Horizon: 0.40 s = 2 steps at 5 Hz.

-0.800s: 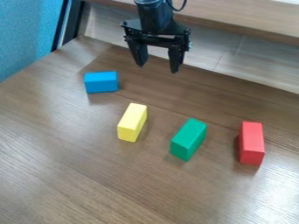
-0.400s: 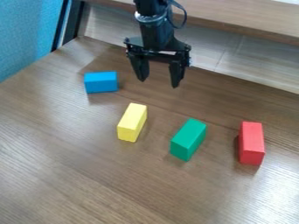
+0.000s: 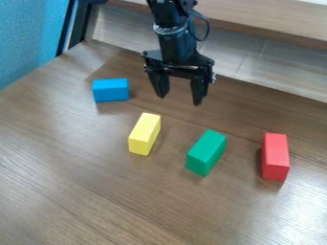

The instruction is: Put the green rectangular block on top of the yellow rectangular block.

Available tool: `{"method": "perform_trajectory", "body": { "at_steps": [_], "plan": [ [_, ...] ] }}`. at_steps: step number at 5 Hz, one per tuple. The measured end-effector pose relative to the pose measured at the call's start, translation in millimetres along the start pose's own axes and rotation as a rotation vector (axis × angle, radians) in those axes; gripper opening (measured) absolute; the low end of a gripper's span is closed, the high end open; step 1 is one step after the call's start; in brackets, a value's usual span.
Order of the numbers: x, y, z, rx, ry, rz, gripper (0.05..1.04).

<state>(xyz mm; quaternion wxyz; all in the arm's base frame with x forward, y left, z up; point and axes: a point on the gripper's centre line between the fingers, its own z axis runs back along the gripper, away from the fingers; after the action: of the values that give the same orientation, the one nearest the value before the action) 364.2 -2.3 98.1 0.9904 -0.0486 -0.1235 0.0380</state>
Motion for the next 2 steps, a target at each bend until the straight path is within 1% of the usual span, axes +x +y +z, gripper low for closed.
{"method": "perform_trajectory", "body": {
  "at_steps": [1,2],
  "plan": [
    [-10.6,-16.2,-9.6,-0.039,0.018,-0.052,1.001],
    [-17.3,-27.7,-14.4,-0.050,0.030,-0.100,1.001]
  ]
}}
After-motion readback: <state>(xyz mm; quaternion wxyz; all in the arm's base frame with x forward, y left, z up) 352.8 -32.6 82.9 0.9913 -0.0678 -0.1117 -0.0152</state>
